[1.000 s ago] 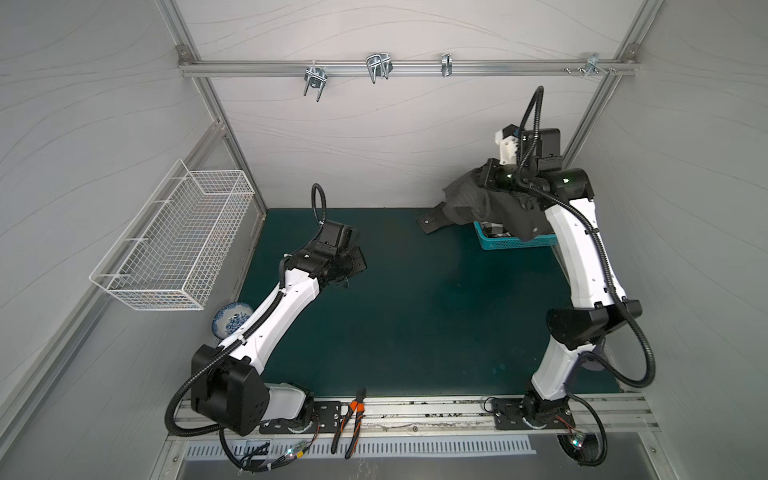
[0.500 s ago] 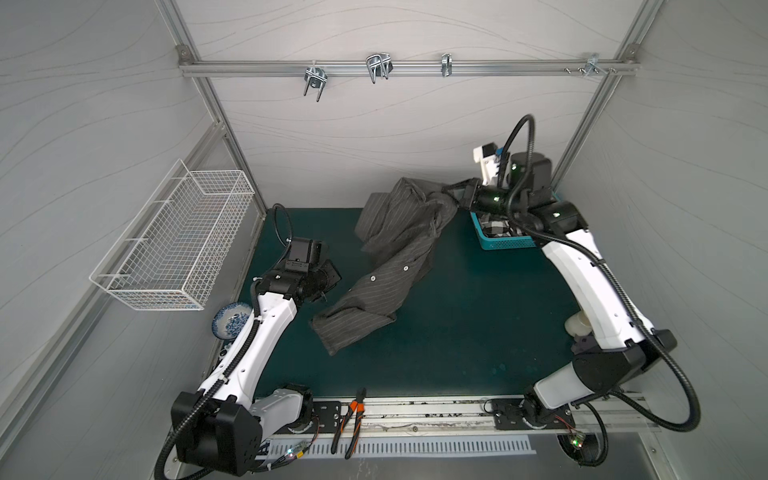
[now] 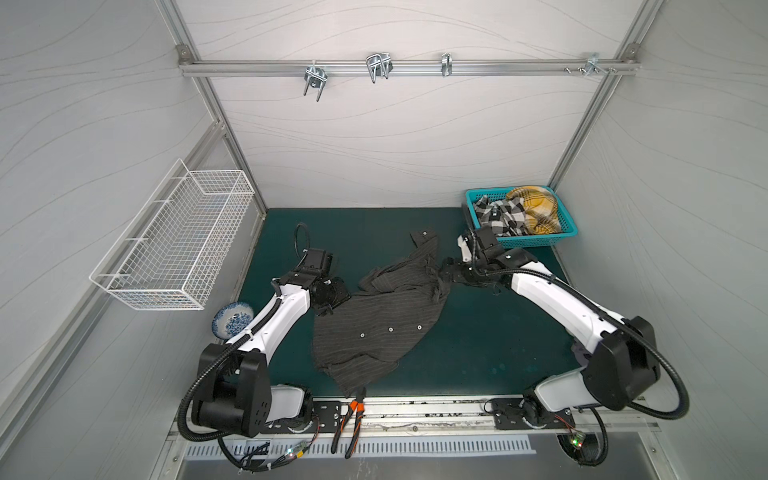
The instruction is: Fold and stack the long sleeve shirts
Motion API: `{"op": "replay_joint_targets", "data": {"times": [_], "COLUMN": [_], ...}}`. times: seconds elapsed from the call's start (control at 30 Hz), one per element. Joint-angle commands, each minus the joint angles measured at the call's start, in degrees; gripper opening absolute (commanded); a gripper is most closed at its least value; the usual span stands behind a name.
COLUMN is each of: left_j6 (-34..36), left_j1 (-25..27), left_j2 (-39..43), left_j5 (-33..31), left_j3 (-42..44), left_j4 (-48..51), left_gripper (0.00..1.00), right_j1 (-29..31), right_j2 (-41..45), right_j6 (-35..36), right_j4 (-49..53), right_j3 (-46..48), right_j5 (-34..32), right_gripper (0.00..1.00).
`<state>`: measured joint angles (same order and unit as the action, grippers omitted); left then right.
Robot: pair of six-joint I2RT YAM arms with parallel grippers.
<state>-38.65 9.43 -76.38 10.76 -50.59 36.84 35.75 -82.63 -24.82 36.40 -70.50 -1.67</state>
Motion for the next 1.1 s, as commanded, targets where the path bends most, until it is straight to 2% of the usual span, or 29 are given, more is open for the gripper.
{"op": "replay_joint_targets", "data": {"times": [0.0, 0.03, 0.13, 0.27, 0.37, 0.5, 0.6, 0.73, 0.87, 0.93, 0.97, 1.03, 1.07], "left_j6": [-0.78, -1.34, -2.80, -3.05, -2.90, -3.40, -3.66, -4.15, -3.98, -4.11, -4.16, -4.36, -4.45], "left_j1": [-0.03, -0.04, -0.07, -0.09, -0.11, -0.11, -0.11, -0.10, -0.18, -0.21, -0.29, -0.29, -0.29], "left_j2": [-0.74, -0.42, 1.62, 3.78, 5.44, 8.21, 9.61, 10.37, 10.82, 11.08, 11.03, 10.74, 10.55], "left_j5": [1.07, 0.77, 0.53, 0.40, 0.31, 0.40, 0.73, 1.04, 0.86, 0.71, 0.77, 0.96, 0.93], "left_j3": [-0.05, 0.39, 2.25, 3.62, 4.91, 7.26, 8.58, 9.53, 9.88, 10.42, 10.47, 10.66, 10.71], "left_j4": [-0.83, -0.38, 0.01, 2.18, 3.84, 4.89, 5.10, 5.51, 5.87, 5.57, 5.52, 5.00, 4.56], "left_gripper": [0.76, 0.82, 0.79, 0.75, 0.74, 0.73, 0.72, 0.67, 0.65, 0.65, 0.64, 0.64, 0.64], "right_j1": [5.77, 5.97, 6.00, 4.87, 4.34, 8.53, 11.25, 13.84, 13.95, 13.94, 13.94, 13.67, 13.26], "right_j2": [-4.22, -7.17, -17.23, -28.88, -34.48, -38.43, -40.62, -46.89, -54.55, -56.74, -57.22, -57.60, -57.39], "right_j6": [12.52, 13.02, 15.08, 15.48, 18.76, 24.01, 25.36, 26.50, 25.44, 25.26, 25.13, 24.46, 24.11], "right_j4": [1.22, 2.12, 5.67, 10.19, 12.87, 14.78, 14.81, 17.35, 22.14, 22.87, 23.11, 23.44, 23.45], "right_j3": [-4.34, -7.44, -17.17, -28.40, -34.71, -38.83, -40.87, -47.71, -56.71, -59.14, -59.88, -61.24, -61.74], "right_j5": [-5.17, -1.94, 2.46, -5.44, 3.18, 5.04, 4.58, -0.77, -3.47, -3.40, -3.84, -5.38, -5.51], "right_gripper": [0.90, 0.90, 0.90, 0.89, 0.82, 0.83, 0.83, 0.88, 0.85, 0.77, 0.68, 0.36, 0.25]}}
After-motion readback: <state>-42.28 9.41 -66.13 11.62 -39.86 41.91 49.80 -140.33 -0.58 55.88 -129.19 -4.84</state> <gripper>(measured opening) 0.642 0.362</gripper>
